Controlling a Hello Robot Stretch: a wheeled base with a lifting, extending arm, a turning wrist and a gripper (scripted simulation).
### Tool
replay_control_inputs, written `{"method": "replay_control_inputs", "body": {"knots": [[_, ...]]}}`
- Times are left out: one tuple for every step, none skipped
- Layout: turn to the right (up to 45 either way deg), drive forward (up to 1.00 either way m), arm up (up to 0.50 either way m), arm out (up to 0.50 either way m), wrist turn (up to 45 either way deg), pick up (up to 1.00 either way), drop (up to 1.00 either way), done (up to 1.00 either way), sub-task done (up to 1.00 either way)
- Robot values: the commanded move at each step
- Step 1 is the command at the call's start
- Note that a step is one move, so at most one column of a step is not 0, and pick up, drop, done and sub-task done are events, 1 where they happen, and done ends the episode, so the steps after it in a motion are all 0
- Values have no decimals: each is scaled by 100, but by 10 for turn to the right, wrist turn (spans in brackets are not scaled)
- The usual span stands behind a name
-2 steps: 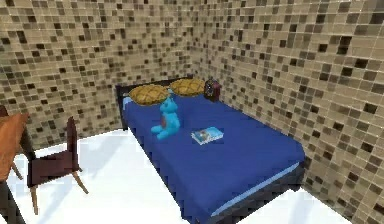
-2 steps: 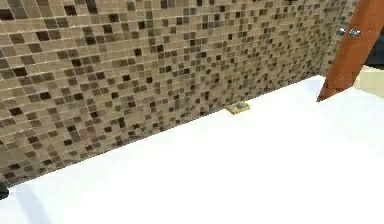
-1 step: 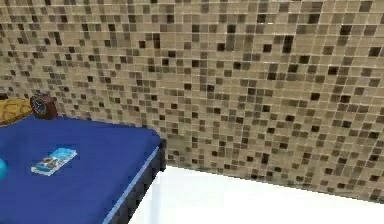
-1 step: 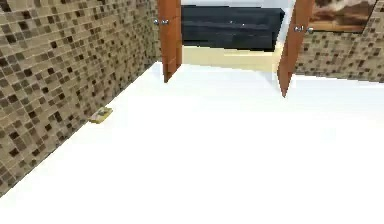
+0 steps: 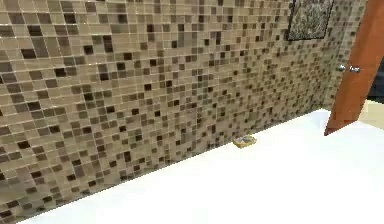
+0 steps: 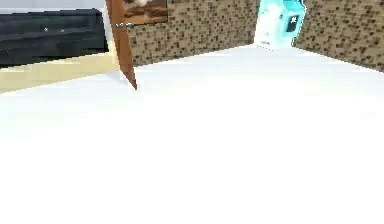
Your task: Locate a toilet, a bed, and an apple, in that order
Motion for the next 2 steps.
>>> {"method": "replay_control_inputs", "body": {"knots": [[450,0,0,0,0,0,0,0,0],[150,0,0,0,0,0,0,0,0]]}}
